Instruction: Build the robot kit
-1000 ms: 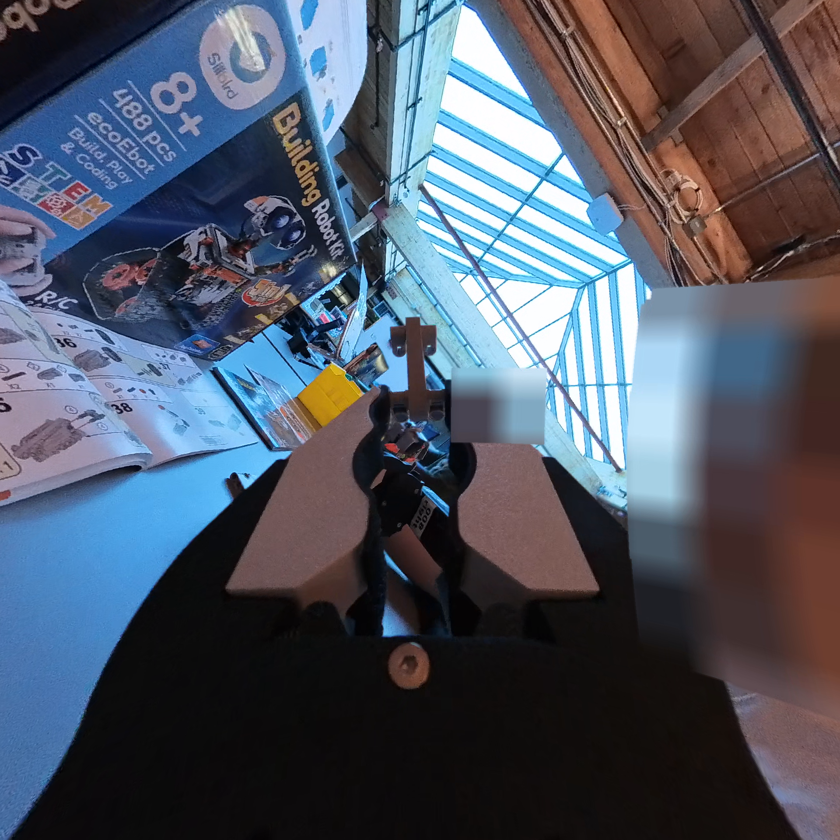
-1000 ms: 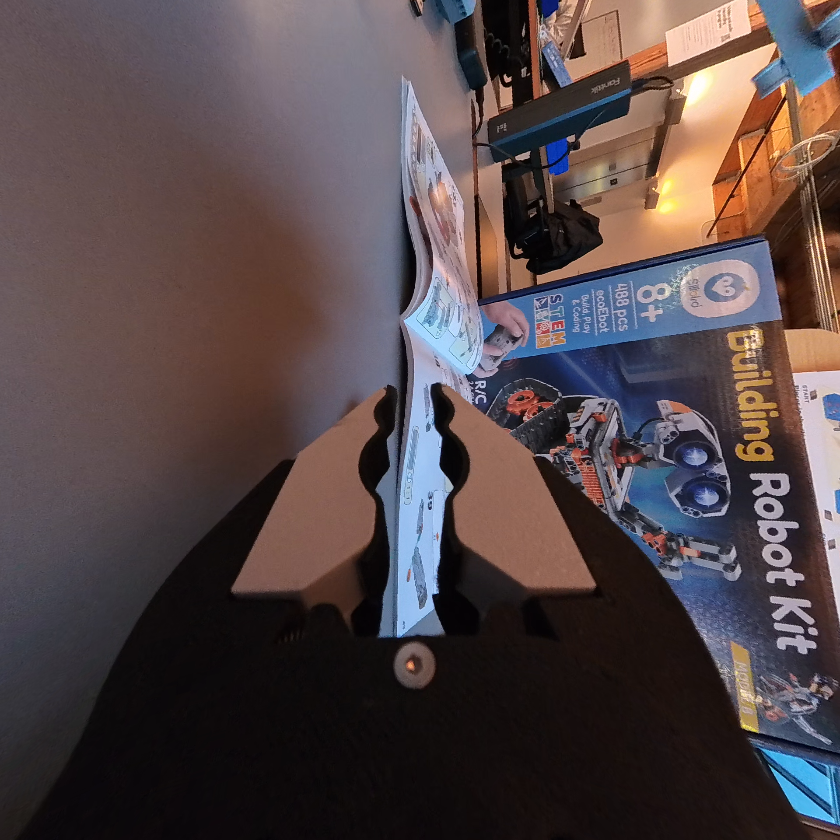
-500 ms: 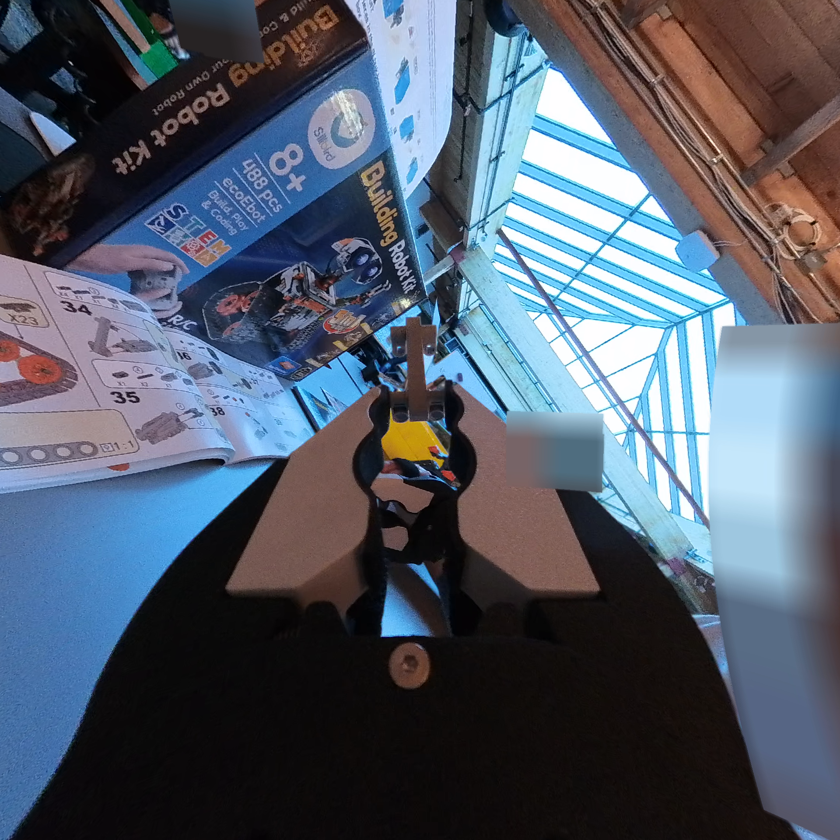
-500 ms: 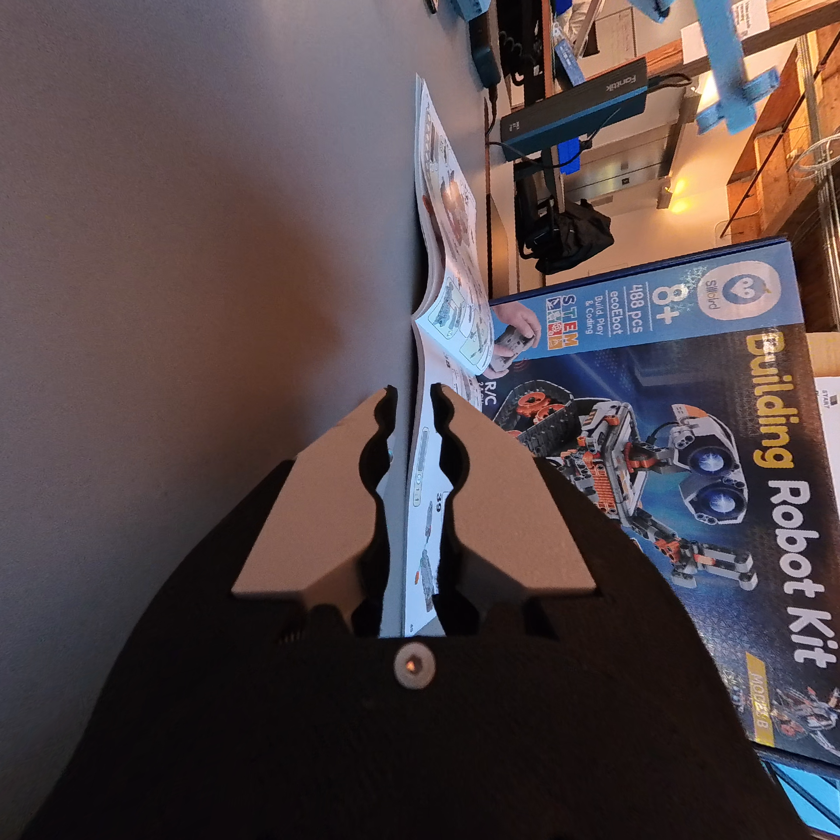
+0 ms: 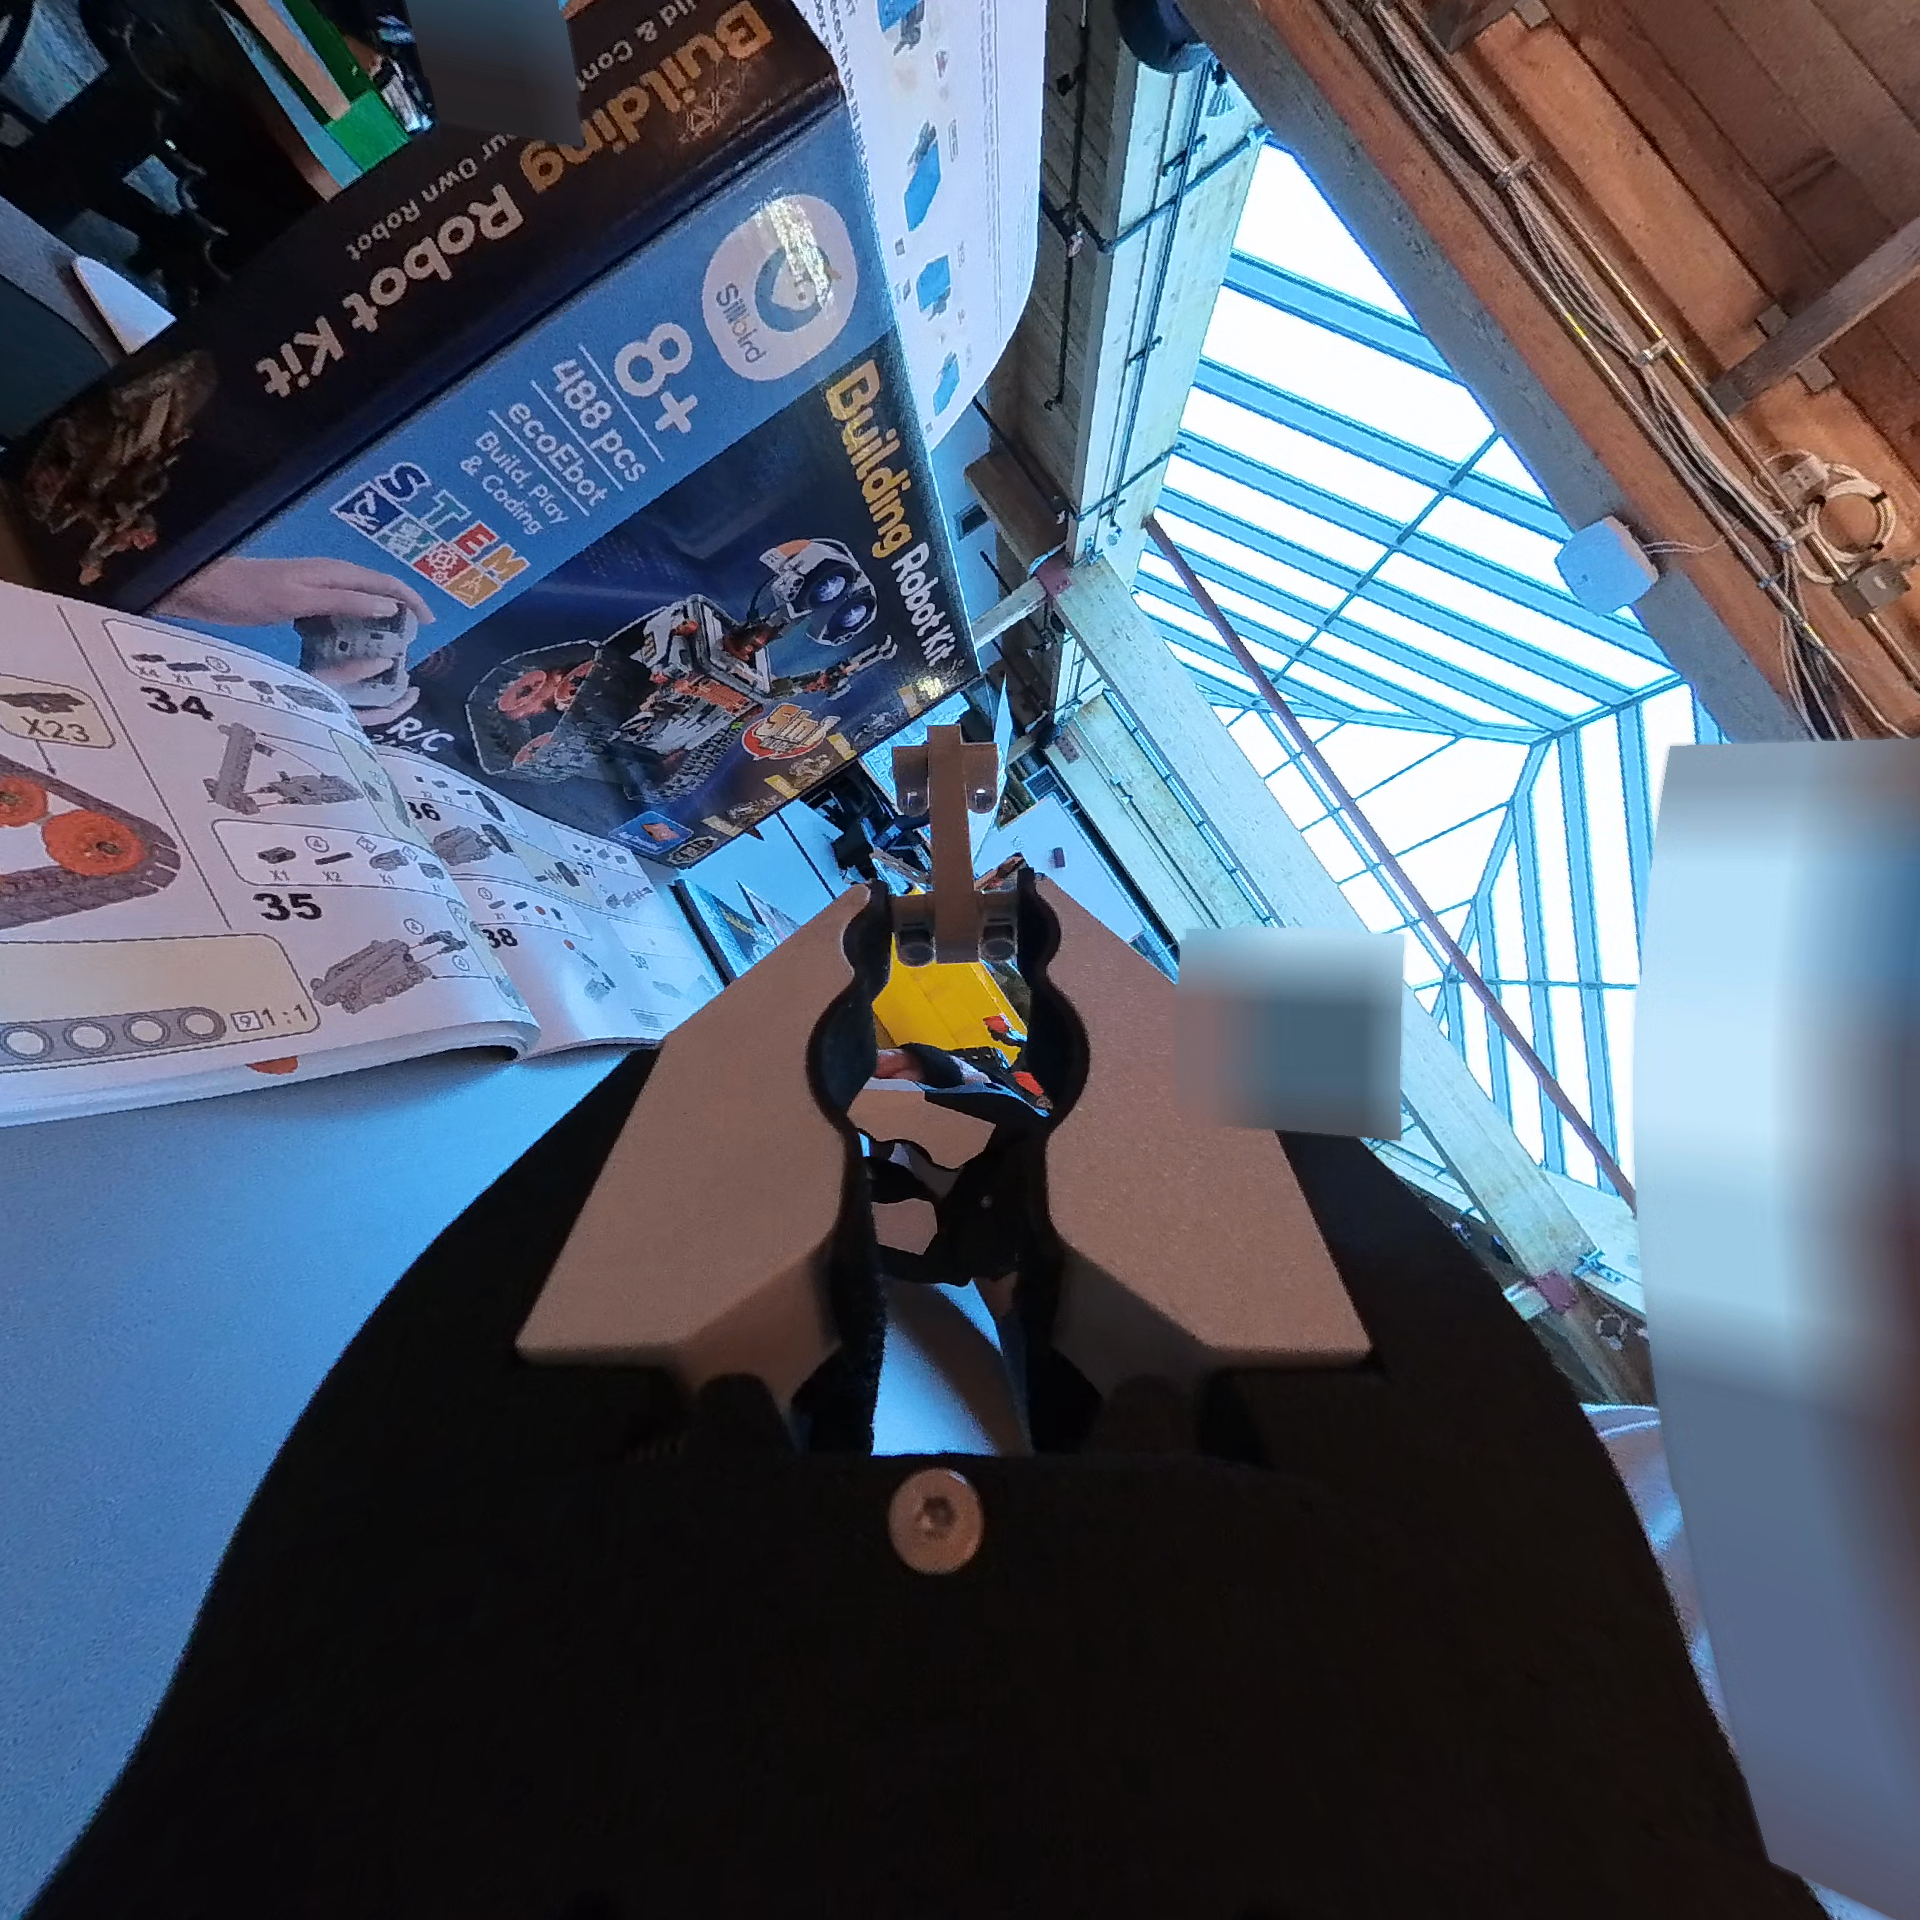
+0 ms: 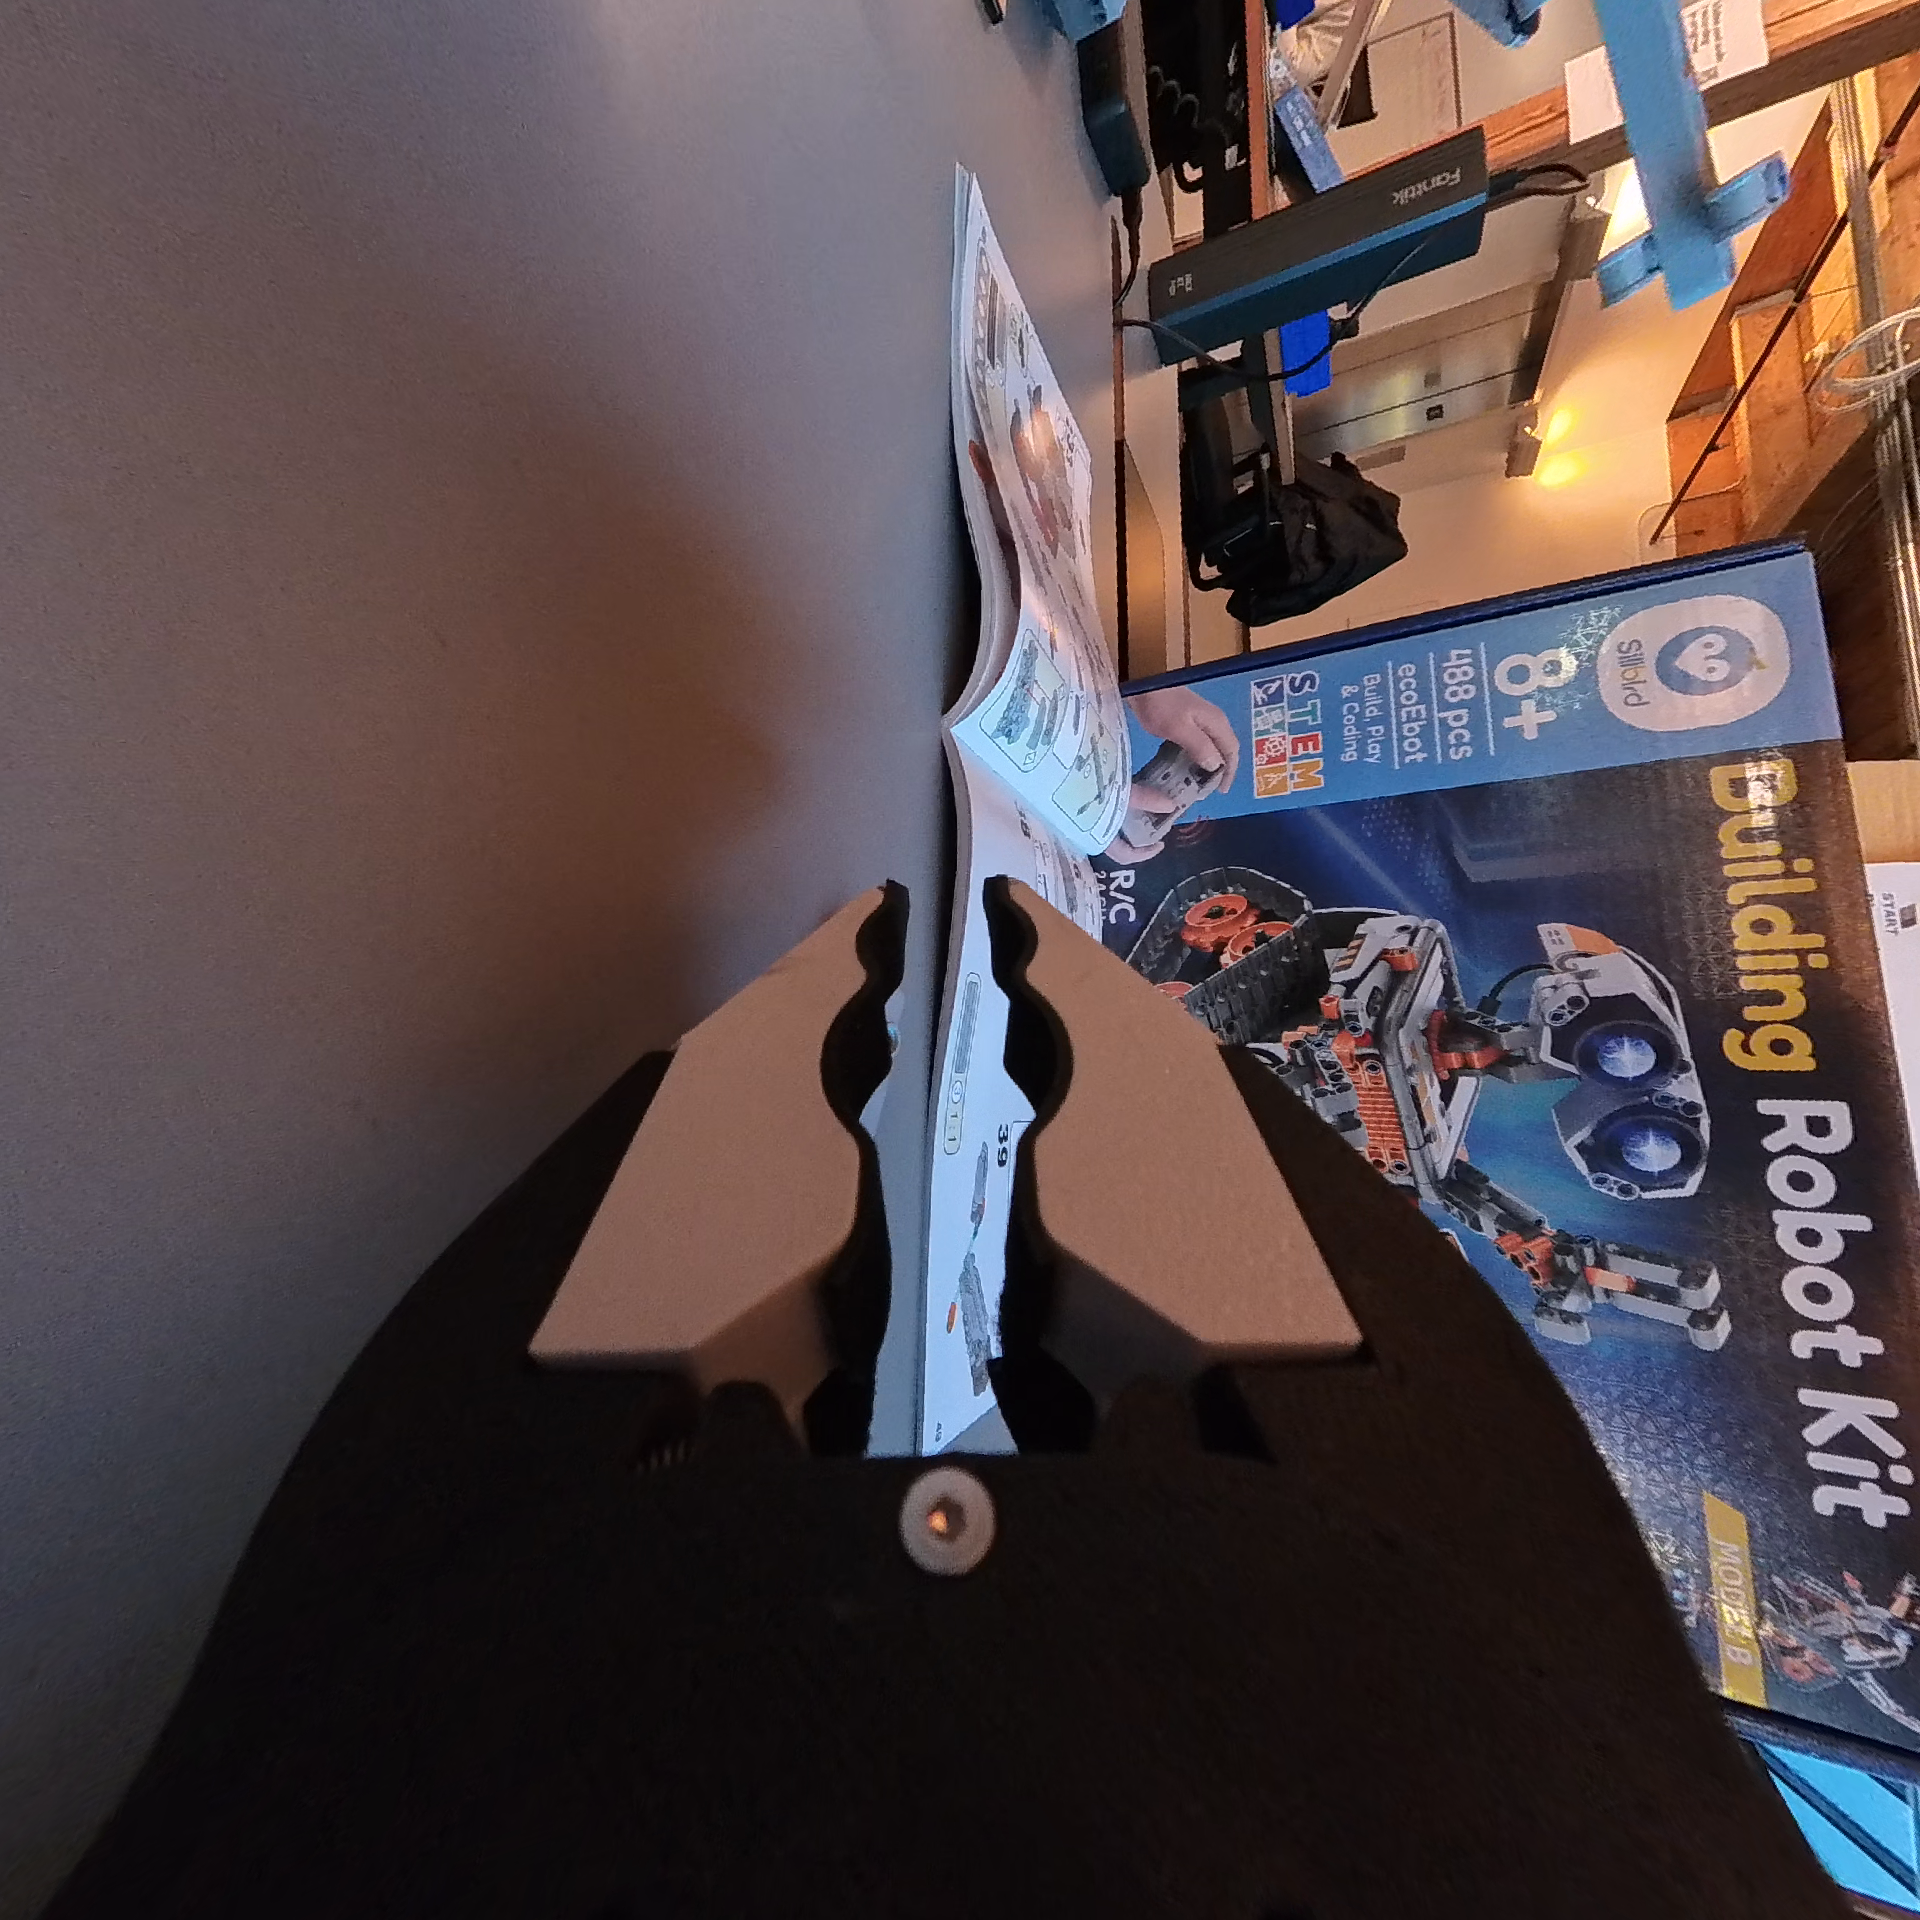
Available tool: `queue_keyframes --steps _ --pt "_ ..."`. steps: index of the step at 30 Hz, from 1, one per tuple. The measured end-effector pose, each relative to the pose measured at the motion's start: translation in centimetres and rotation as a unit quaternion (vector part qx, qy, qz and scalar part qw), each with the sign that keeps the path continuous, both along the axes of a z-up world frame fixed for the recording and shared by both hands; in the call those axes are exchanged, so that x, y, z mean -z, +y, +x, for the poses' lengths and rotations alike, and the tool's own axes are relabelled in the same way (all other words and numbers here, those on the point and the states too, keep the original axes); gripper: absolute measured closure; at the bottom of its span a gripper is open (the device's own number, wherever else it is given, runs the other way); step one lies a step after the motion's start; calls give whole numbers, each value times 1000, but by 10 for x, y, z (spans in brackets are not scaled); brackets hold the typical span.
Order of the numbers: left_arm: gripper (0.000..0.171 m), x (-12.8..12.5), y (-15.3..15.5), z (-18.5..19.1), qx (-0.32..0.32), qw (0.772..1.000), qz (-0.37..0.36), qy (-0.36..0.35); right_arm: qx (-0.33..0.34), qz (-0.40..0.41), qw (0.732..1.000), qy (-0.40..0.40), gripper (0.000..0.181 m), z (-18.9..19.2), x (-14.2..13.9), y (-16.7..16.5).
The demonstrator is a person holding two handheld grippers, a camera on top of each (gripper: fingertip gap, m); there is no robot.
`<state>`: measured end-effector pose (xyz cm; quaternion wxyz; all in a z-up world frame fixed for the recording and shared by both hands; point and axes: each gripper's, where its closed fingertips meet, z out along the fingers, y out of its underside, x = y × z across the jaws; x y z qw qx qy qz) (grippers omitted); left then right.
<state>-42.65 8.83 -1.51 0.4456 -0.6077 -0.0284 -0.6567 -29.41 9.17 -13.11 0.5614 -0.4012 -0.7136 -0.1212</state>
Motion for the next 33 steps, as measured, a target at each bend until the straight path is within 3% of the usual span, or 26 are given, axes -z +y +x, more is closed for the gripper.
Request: queue_keyframes --steps 7,14,33 --pt "150 -3 1 -4 -14 1000 9 7 0 0 1000 -1 165 1 0 0" --pt "150 -1 3 -8 -41 997 28 63 0 -1 1000 -3 166 1 1 0" --pt "150 -4 3 -8 -44 997 32 57 0 1 1000 -4 166 2 -1 0"
